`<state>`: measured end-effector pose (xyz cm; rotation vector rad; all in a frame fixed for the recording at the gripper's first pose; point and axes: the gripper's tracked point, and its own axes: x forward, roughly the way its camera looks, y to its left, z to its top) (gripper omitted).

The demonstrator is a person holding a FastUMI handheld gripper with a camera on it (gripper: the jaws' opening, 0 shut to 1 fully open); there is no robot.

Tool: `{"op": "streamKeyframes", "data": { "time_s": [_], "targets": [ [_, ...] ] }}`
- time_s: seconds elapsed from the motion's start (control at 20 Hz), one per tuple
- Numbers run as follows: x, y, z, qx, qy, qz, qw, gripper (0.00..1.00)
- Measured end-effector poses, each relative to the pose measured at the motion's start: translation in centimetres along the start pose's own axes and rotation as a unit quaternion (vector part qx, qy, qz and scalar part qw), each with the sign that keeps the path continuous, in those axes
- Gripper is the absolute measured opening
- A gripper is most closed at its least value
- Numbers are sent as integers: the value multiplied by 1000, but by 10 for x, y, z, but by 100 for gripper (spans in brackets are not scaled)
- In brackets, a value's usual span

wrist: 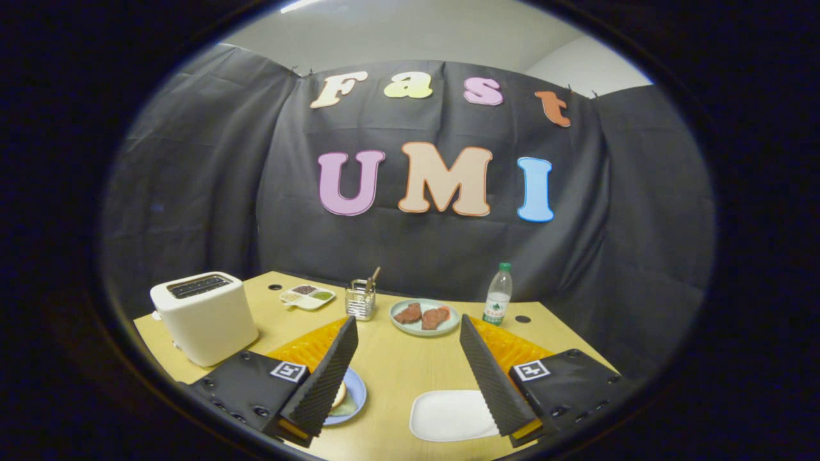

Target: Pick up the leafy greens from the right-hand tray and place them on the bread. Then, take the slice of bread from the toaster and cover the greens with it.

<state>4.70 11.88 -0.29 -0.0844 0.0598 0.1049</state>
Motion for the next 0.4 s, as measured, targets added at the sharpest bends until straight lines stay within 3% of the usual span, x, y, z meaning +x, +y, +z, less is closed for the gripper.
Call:
{"op": "streamKeyframes", "data": {
  "time_s": [0.4],
  "targets": [
    [-12,-69,-24,46,7,-42,998,100]
  ]
}}
